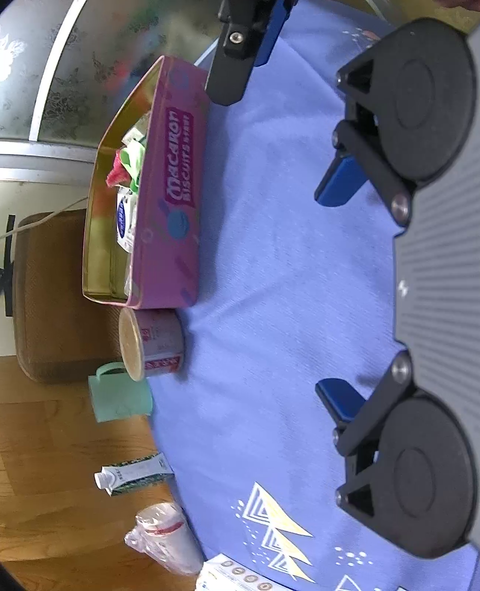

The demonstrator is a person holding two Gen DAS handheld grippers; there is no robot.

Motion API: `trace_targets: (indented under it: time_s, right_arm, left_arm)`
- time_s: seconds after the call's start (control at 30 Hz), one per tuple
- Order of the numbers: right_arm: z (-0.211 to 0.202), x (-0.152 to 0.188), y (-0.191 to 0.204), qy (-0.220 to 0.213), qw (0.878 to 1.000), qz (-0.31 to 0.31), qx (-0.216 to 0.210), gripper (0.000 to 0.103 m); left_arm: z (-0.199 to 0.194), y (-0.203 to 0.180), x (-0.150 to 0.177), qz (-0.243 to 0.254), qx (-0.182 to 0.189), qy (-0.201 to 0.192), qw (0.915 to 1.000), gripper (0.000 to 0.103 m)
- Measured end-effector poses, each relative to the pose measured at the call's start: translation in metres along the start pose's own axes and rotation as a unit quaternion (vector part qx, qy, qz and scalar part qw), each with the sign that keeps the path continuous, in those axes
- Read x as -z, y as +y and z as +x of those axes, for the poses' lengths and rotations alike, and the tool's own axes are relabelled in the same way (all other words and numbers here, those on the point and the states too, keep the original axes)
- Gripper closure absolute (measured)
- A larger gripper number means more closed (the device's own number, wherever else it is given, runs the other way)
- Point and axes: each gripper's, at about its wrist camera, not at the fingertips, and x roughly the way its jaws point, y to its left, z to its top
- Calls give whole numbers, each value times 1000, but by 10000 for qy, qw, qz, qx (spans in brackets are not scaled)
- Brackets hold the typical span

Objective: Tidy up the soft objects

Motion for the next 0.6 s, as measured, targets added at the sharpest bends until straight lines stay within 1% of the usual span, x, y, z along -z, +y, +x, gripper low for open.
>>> trace_targets:
  time_s: [0.33,0.6]
  right_arm:
    - [10,14,8,291,9995,-114,-66,19]
    - [10,16,6,238,9997,8,-30,19]
  left_arm:
    - [5,4,7,-6,-88,75,9999,0]
    - [7,0,10,204,-191,70,9996,0]
